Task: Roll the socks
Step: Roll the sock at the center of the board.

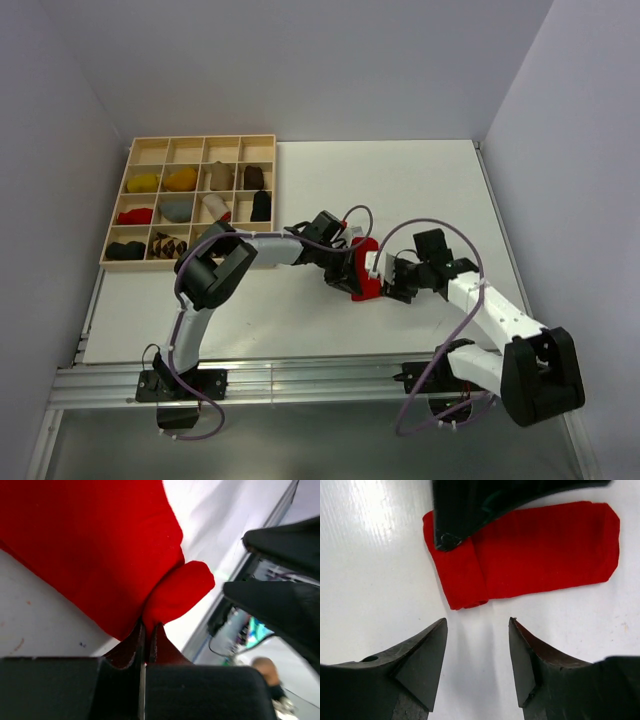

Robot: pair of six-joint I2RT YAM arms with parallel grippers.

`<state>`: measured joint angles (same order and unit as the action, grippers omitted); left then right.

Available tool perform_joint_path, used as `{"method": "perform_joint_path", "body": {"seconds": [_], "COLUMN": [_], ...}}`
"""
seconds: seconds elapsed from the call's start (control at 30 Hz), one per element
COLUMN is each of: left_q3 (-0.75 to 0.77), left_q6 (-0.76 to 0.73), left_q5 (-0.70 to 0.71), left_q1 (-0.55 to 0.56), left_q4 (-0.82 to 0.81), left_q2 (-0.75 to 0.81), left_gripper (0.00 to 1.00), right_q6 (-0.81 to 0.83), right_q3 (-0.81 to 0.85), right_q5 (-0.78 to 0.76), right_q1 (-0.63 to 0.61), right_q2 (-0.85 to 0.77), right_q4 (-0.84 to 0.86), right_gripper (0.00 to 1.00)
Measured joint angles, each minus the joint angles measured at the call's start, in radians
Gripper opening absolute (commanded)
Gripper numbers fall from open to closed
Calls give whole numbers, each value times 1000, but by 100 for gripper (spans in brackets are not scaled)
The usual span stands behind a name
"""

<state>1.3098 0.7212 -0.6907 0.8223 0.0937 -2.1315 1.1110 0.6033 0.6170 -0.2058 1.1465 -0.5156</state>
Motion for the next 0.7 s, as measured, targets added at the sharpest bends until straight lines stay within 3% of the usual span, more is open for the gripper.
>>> {"method": "perform_joint_path", "body": {"seconds": [0.13,0.37,0.7], "left_q3": [15,48,106], "left_q6": [26,57,71], "left_q5": [-63,-144,-215], "left_q1": [-6,-16,-34], "left_q4": [51,103,169], "left_q2": [-20,-60,-114], "left_gripper": [0,0,0], "right_q6": [39,61,66], "right_q3": [-94,-114,-118], "right_q5": [-53,-123,-183], "right_q1": [-83,-174,-291], "right_q2": [-76,-76,-81], "right_q4": [63,148,128], "right_gripper": [60,60,58]}}
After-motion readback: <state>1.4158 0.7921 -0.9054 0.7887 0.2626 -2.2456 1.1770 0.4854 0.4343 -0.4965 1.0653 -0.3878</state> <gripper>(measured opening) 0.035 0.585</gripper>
